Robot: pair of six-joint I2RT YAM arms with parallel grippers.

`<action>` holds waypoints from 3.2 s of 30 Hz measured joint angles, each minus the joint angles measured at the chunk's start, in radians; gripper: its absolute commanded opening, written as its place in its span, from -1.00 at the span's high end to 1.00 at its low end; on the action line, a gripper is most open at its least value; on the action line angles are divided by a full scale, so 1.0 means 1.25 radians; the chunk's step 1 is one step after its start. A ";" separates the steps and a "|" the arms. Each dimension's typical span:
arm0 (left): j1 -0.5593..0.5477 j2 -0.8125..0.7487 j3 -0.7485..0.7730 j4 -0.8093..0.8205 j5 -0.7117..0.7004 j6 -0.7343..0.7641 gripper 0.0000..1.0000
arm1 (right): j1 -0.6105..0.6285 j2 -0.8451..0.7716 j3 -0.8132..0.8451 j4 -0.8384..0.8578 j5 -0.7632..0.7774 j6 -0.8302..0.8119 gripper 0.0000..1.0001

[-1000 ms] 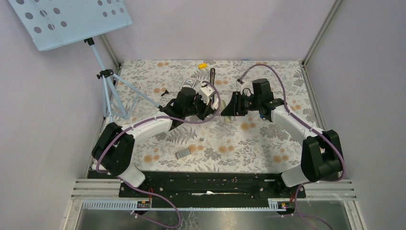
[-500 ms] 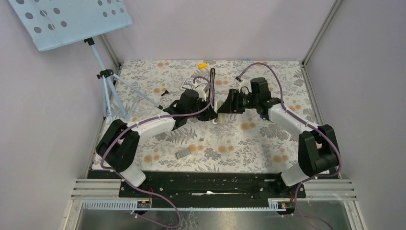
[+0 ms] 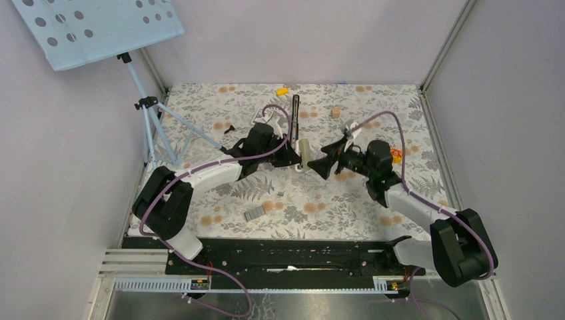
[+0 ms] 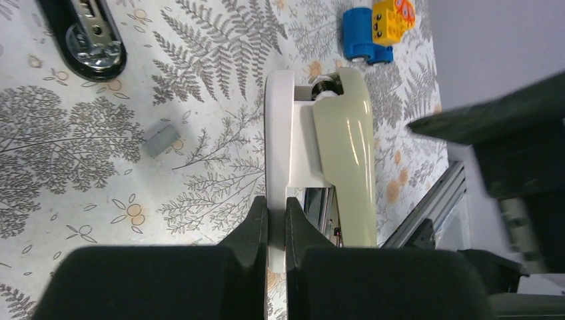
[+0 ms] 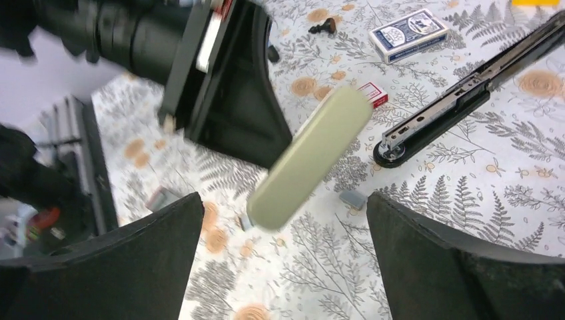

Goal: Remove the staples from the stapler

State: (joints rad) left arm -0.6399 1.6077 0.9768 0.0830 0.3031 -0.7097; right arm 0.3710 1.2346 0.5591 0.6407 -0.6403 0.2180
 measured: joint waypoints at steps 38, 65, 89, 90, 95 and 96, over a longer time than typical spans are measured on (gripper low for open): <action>0.059 -0.070 -0.042 0.036 0.044 -0.061 1.00 | 0.160 0.043 -0.055 0.199 0.199 -0.709 -0.99; 0.023 -0.055 -0.076 0.015 0.006 0.017 1.00 | 0.073 0.046 0.068 0.100 0.244 -0.660 -0.99; 0.008 -0.017 -0.054 -0.023 -0.035 0.038 1.00 | 0.043 0.038 0.106 0.024 0.187 -0.589 -1.00; 0.013 -0.010 -0.052 -0.021 -0.026 0.033 1.00 | 0.042 0.005 0.089 0.024 0.185 -0.572 -0.99; 0.067 0.021 -0.038 -0.017 0.009 0.006 1.00 | 0.042 -0.148 0.011 0.024 0.179 -0.483 -0.99; 0.076 0.024 -0.034 -0.017 0.010 0.004 1.00 | 0.042 -0.166 0.002 0.024 0.178 -0.465 -0.99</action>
State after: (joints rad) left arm -0.5453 1.6379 0.9344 0.0616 0.3153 -0.7048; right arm 0.4232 1.0267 0.5617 0.6708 -0.4175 -0.3630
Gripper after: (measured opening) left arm 0.056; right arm 0.994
